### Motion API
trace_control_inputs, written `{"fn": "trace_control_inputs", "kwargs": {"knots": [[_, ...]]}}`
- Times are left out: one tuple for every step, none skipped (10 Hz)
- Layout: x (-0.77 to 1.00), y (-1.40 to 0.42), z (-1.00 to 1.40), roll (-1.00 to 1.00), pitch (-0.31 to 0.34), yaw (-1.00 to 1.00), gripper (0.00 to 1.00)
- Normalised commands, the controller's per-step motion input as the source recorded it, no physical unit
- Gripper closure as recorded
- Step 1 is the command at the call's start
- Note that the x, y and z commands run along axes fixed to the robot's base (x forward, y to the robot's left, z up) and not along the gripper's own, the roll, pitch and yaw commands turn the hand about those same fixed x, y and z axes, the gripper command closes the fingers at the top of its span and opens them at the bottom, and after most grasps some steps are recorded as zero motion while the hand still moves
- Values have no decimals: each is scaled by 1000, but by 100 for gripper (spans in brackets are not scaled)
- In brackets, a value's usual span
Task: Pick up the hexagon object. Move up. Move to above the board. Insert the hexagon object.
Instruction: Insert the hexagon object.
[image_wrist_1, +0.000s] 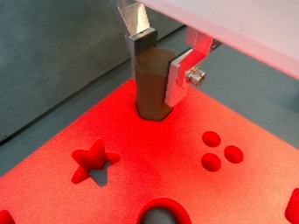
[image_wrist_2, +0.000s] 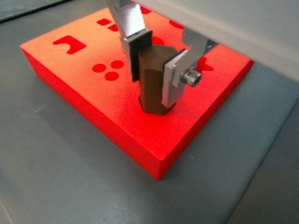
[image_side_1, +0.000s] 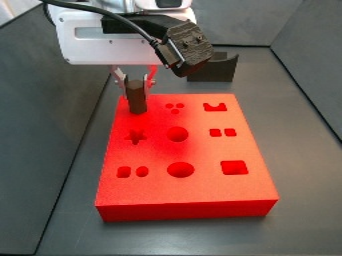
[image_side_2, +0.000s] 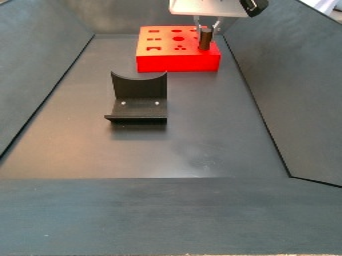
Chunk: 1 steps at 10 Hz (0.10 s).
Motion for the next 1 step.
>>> {"fn": "trace_control_inputs", "kwargs": {"knots": [[0,0,0,0,0,0,100]]}}
